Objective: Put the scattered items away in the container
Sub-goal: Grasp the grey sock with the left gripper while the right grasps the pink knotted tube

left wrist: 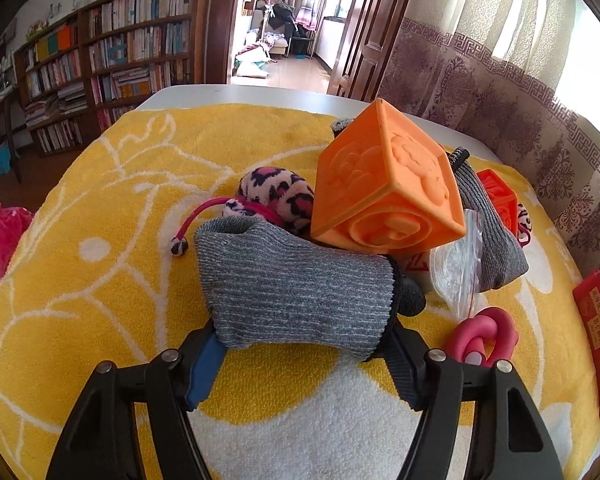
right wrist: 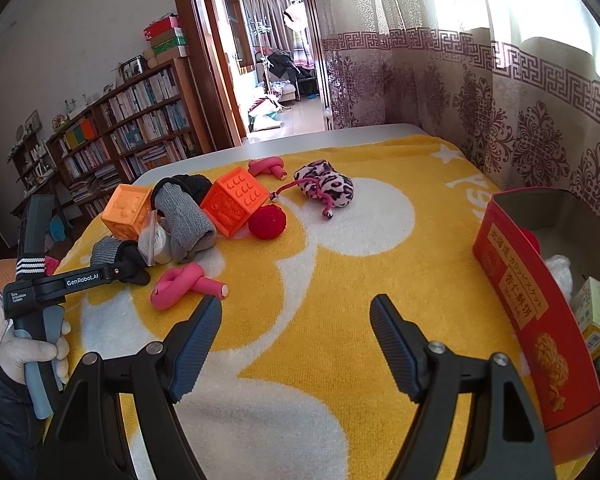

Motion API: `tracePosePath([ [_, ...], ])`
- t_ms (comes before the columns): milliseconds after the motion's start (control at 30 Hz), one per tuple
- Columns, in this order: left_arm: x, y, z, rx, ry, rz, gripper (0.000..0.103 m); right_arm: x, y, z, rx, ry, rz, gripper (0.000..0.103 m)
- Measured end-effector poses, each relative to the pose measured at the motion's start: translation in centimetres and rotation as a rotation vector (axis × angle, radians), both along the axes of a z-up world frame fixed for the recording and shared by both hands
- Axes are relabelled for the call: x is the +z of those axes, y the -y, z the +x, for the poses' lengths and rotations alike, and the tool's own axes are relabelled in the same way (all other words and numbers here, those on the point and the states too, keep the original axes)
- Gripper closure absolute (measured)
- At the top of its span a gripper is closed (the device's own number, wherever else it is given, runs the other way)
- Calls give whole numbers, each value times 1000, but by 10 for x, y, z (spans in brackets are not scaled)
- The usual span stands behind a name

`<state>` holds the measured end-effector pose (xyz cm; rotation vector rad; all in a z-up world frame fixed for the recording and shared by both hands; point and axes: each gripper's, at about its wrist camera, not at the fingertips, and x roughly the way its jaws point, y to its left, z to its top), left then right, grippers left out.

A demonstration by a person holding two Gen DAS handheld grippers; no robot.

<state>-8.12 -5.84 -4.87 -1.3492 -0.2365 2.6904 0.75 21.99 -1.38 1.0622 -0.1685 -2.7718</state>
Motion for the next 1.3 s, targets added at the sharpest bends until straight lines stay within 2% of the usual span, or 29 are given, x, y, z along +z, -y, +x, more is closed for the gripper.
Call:
tracePosePath([
  [100, 5, -1, 5, -4, -34, 7, 37, 5, 5, -4, 28, 5, -14, 23],
  [267, 24, -2, 20, -9, -129, 11, 37, 7, 20, -18, 90, 41, -36, 23],
  [467, 44, 7, 32, -4, -210, 78, 37, -12, 49, -38, 175, 155, -67, 23],
  [667, 48, 13, 40, 11, -214, 137, 37, -32, 82, -55, 239, 258, -87, 23],
  [833, 47, 12, 41, 8, -213, 147, 37, -47, 106, -73, 243, 289, -24, 23],
  [1033, 45, 8, 41, 1, -204, 145, 37, -56, 115, -82, 218, 272, 41, 25],
  [1100, 45, 6, 41, -4, -204, 141, 37, -54, 116, -81, 214, 243, 70, 48],
  [1133, 44, 5, 42, -5, -204, 139, 37, -53, 116, -81, 220, 236, 67, 56],
  [1167, 44, 5, 42, -7, -203, 137, 37, -52, 115, -79, 216, 229, 73, 60],
  [1267, 42, 3, 41, -9, -197, 131, 37, -47, 111, -72, 204, 187, 102, 65],
  [1300, 42, 3, 40, -8, -195, 131, 37, -45, 108, -69, 206, 182, 97, 74],
])
